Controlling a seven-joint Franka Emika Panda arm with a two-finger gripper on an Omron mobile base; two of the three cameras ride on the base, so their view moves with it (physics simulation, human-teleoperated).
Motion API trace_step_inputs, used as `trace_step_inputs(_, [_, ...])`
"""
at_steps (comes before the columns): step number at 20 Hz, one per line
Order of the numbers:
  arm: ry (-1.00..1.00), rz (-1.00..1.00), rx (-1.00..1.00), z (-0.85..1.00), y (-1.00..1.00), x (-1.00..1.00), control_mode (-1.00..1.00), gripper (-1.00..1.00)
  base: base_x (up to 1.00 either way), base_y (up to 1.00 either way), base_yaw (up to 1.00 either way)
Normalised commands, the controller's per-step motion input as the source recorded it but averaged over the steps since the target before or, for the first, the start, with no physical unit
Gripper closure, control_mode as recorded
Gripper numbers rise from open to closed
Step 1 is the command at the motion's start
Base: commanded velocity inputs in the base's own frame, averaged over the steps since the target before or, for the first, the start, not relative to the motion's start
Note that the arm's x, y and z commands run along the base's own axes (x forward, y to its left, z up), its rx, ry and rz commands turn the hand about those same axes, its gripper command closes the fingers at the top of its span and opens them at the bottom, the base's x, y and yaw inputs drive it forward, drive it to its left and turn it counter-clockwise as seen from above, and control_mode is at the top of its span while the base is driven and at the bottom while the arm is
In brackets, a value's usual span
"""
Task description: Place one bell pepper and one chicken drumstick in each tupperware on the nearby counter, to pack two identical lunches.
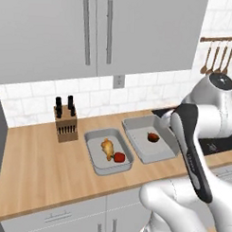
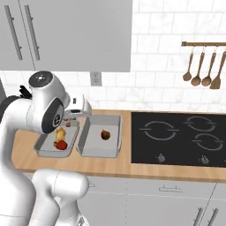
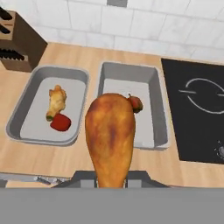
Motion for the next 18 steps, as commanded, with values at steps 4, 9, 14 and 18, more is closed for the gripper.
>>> trace_step_inputs(4, [0.17, 0.18, 0.01, -0.8, -0.1, 0.71, -1.0, 1.0, 0.0, 0.0, 0.0])
trace_step_inputs(9, [0.01, 0.11, 0.0, -0.76, 0.04, 0.68, -1.0, 1.0, 0.0, 0.0, 0.0])
trace_step_inputs(14, [0.0, 0.07, 0.0, -0.73, 0.01, 0.67, -1.0, 1.0, 0.0, 0.0, 0.0])
trace_step_inputs(18, [0.0, 0.06, 0.0, -0.62, 0.0, 0.63, -1.0, 1.0, 0.0, 0.0, 0.0])
